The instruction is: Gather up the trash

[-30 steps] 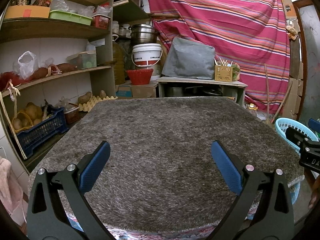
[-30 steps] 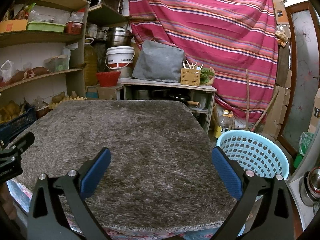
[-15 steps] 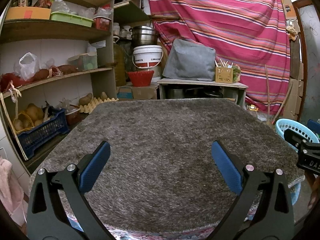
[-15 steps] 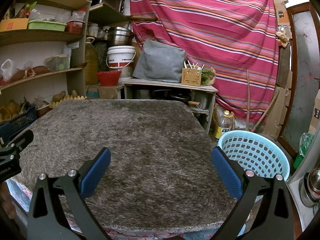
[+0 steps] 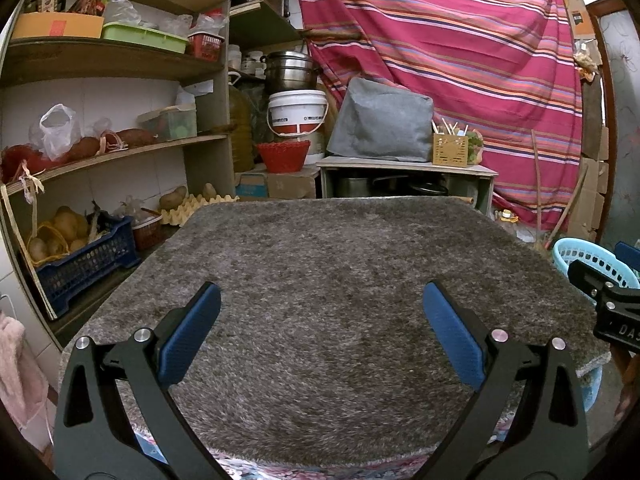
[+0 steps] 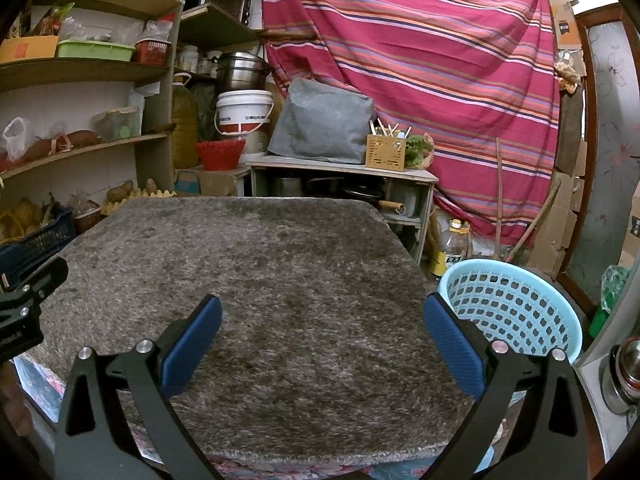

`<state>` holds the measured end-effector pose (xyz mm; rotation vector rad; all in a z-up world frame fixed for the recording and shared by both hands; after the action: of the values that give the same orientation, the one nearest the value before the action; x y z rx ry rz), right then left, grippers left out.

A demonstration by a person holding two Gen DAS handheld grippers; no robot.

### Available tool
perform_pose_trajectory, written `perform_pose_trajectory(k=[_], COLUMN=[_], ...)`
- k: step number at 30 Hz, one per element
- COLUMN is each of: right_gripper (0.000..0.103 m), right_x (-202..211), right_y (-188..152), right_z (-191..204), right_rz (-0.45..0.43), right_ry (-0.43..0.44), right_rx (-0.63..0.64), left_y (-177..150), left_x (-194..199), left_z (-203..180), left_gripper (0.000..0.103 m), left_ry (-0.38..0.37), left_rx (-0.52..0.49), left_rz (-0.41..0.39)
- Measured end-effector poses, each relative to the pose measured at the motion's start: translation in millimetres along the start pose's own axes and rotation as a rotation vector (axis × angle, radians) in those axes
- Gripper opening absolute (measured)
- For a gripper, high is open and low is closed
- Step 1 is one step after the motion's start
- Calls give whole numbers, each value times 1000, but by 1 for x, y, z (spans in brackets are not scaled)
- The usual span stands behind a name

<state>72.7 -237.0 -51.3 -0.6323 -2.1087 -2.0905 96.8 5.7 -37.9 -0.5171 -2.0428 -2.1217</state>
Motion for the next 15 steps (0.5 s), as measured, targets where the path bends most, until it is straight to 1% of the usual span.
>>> perform_pose_trajectory(k=[15], right_gripper=[99], right_x=[-1], right_y=[-2], right_z=[1], right_rz=[0], right_ry=[8], right_rx=[7], left_y=[3], left_x=[1], left_z=[0], left_gripper=[98], left_ry=[5], left_rx=[1], left_rz=[-6])
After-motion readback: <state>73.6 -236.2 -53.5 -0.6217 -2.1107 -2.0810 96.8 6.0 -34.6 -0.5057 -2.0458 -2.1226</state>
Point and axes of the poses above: each gripper's, at about its wrist camera, not at the fingertips, and x roughly against the way its jaws point, z to its left, y to its top, the point moved 10 cm from there along -x, roughly the way its jaws point, and after that the axes turned 4 degrees about -y, right-handed, at the moved point
